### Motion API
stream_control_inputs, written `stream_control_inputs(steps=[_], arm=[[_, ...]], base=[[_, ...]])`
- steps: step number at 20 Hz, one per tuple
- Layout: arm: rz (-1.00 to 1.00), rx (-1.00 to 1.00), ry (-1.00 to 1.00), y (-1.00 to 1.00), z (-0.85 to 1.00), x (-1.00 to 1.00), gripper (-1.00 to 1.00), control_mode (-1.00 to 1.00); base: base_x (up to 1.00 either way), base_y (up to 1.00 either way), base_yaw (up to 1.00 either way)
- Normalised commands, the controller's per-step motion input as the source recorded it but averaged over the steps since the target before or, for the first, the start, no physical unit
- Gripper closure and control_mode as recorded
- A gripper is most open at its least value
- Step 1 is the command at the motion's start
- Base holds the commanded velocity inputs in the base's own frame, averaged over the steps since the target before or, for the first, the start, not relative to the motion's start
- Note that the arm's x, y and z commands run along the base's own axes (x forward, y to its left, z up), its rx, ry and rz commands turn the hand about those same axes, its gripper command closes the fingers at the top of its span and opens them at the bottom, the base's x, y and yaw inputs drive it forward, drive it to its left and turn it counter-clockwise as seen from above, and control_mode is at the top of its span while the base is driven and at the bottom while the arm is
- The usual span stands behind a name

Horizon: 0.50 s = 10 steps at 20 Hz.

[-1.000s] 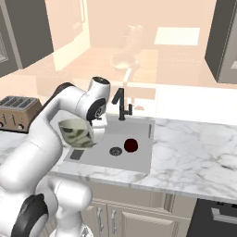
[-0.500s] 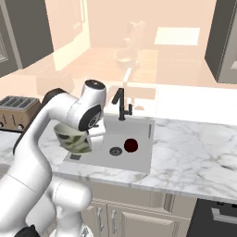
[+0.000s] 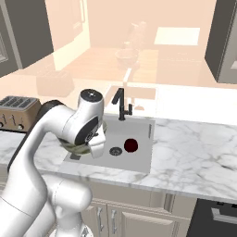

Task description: Pick the mug and place it in the sink. Pick the bowl and place it in the open cabinet and then close the cabinet.

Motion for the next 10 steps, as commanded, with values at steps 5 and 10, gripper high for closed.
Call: stream_control_inputs(steps=[5,10], arm=[[0.00,0.00,0.00,0.00,0.00,0.00,1.00,-1.00],[0.00,0.00,0.00,0.00,0.00,-0.02,1.00,-1.00]], base=[[0.00,0.00,0.00],[0.00,0.00,0.00]])
